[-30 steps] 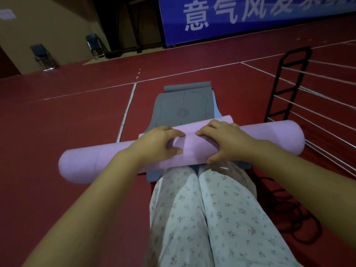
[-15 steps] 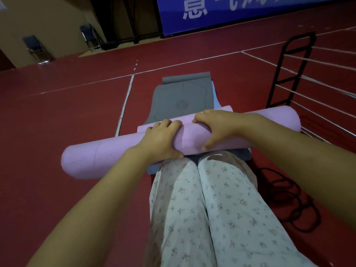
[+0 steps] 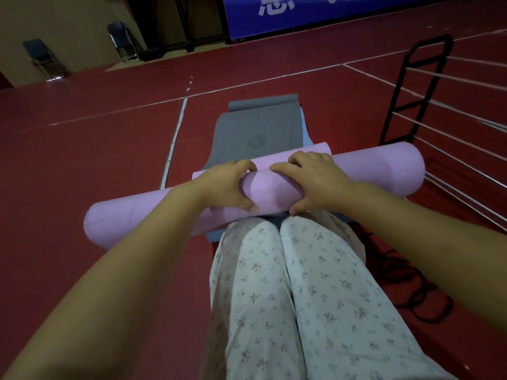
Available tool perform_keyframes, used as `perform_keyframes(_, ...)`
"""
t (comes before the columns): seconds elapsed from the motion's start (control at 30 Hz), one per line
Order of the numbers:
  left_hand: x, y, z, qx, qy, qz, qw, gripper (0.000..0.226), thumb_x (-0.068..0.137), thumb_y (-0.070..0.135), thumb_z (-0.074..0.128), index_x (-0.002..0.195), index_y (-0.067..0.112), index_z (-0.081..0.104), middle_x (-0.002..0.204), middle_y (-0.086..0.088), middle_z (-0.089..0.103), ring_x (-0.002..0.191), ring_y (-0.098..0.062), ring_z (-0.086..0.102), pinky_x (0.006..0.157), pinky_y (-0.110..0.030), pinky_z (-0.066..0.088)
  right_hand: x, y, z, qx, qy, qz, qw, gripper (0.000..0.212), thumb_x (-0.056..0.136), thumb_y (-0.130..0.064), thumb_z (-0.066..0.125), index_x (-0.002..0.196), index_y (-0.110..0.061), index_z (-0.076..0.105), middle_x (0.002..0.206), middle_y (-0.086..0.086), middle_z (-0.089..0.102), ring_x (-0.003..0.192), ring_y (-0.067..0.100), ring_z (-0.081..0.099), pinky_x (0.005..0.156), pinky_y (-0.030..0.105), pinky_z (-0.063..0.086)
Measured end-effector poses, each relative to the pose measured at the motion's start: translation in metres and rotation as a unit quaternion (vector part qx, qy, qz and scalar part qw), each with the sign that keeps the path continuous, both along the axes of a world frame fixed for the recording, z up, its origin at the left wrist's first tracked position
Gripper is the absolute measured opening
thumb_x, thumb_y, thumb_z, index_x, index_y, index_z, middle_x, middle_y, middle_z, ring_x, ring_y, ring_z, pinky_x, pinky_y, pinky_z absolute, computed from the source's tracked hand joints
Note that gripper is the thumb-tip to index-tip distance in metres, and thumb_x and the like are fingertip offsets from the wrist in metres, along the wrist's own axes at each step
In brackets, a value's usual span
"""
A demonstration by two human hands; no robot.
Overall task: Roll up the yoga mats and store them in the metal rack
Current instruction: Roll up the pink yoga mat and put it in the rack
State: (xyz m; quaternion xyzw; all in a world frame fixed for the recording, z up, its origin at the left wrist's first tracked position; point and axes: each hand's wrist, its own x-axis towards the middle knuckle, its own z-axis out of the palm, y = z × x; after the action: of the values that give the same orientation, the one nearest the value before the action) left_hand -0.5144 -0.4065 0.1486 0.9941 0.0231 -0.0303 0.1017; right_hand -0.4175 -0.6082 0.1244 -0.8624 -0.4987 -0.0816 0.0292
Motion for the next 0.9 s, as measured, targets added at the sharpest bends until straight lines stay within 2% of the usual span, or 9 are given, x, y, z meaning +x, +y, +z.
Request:
perform_keyframes(0.17, -0.002, -0.006, 0.001, 0.054, 0.011, -0.029, 0.998, 0.09, 0.062, 0.042, 0.085, 0.133, 0.014, 0.038, 0.124, -0.009, 0.049, 0.107, -0.026, 0.052, 0.082, -0.027, 0.037, 0.004, 0.002, 0.002, -0.001, 0.016, 0.004, 1.0, 0.093, 0.062, -0.052, 0.077, 0.142, -0.035, 0.033, 0.124, 0.003, 0.045, 0.114, 0.025, 0.044, 0.092, 0.038, 0.031)
perform_keyframes(0.37, -0.016, -0.007, 0.038, 0.096, -0.001, -0.051, 0.994, 0.085, 0.059, 0.047, 0.084, 0.127, 0.02, 0.042, 0.117, -0.005, 0.052, 0.098, -0.027, 0.056, 0.083, -0.038, 0.048, -0.009, -0.009, 0.037, -0.008, -0.034, 0.019, 0.999, 0.088, 0.061, -0.061, 0.071, 0.138, -0.038, 0.035, 0.113, 0.0, 0.047, 0.1, 0.023, 0.046, 0.082, 0.035, 0.03)
perform_keyframes(0.57, -0.083, -0.038, 0.103, 0.135, -0.031, -0.084, 0.987, 0.082, 0.057, 0.058, 0.08, 0.123, 0.026, 0.042, 0.106, 0.007, 0.053, 0.088, -0.016, 0.053, 0.073, -0.028, 0.042, -0.065, -0.049, 0.095, 0.02, -0.061, 0.076, 0.995, 0.084, 0.058, -0.07, 0.064, 0.132, -0.04, 0.036, 0.104, -0.004, 0.049, 0.091, 0.019, 0.047, 0.08, 0.036, 0.038)
perform_keyframes(0.63, -0.108, -0.054, 0.096, 0.17, -0.036, -0.102, 0.979, 0.082, 0.055, 0.066, 0.074, 0.119, 0.026, 0.042, 0.104, 0.006, 0.054, 0.085, -0.018, 0.056, 0.07, -0.032, 0.046, -0.085, -0.061, 0.083, 0.038, -0.103, 0.103, 0.989, 0.085, 0.054, -0.069, 0.063, 0.127, -0.032, 0.041, 0.098, 0.002, 0.053, 0.082, 0.025, 0.051, 0.071, 0.038, 0.041)
perform_keyframes(0.73, -0.128, -0.071, 0.053, 0.192, -0.005, -0.104, 0.976, 0.079, 0.06, 0.062, 0.073, 0.121, 0.023, 0.043, 0.109, 0.0, 0.055, 0.09, -0.025, 0.059, 0.072, -0.036, 0.048, -0.104, -0.069, 0.041, 0.033, -0.101, 0.116, 0.988, 0.085, 0.046, -0.065, 0.065, 0.12, -0.025, 0.052, 0.087, 0.005, 0.055, 0.073, 0.029, 0.053, 0.063, 0.037, 0.04)
perform_keyframes(0.83, -0.133, -0.07, 0.023, 0.141, 0.003, -0.091, 0.986, 0.078, 0.06, 0.061, 0.072, 0.124, 0.023, 0.045, 0.111, 0.0, 0.058, 0.094, -0.025, 0.061, 0.076, -0.037, 0.048, -0.105, -0.072, 0.014, 0.045, -0.052, 0.115, 0.991, 0.082, 0.045, -0.062, 0.064, 0.118, -0.027, 0.052, 0.085, 0.002, 0.052, 0.069, 0.026, 0.052, 0.061, 0.033, 0.036)
perform_keyframes(0.9, -0.126, -0.066, 0.024, 0.108, 0.007, -0.087, 0.99, 0.077, 0.061, 0.06, 0.074, 0.124, 0.025, 0.047, 0.111, 0.002, 0.059, 0.095, -0.02, 0.059, 0.079, -0.033, 0.045, -0.097, -0.073, 0.01, 0.063, -0.033, 0.116, 0.991, 0.083, 0.047, -0.066, 0.062, 0.121, -0.029, 0.05, 0.087, -0.001, 0.052, 0.071, 0.023, 0.053, 0.062, 0.032, 0.038)
